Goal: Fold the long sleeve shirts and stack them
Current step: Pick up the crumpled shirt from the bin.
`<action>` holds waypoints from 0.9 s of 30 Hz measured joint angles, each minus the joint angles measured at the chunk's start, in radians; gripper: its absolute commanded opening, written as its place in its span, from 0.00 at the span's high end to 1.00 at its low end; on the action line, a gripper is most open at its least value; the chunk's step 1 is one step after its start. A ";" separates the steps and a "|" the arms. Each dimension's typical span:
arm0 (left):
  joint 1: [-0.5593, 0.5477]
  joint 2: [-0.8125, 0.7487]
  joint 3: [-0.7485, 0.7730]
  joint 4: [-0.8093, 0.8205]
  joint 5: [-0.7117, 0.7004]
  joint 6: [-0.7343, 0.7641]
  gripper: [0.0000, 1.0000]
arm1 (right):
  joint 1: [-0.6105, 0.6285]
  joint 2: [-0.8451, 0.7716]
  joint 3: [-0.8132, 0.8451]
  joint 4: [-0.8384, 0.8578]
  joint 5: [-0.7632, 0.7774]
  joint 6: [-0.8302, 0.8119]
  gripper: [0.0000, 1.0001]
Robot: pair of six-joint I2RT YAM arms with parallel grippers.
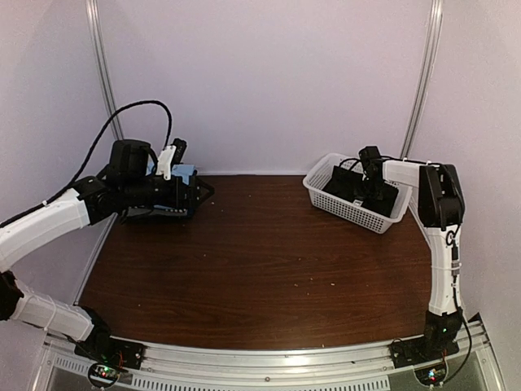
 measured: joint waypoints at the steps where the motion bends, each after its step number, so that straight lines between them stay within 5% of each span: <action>1: 0.000 0.002 0.000 0.000 0.000 0.000 0.02 | 0.000 -0.008 0.000 -0.006 -0.005 0.000 1.00; 15: 0.000 0.009 -0.001 0.009 0.001 -0.010 0.02 | 0.029 -0.351 0.042 -0.010 -0.060 0.000 1.00; 27: 0.000 0.011 -0.017 0.034 0.011 -0.014 0.02 | 0.217 -0.569 0.098 0.008 -0.047 -0.032 1.00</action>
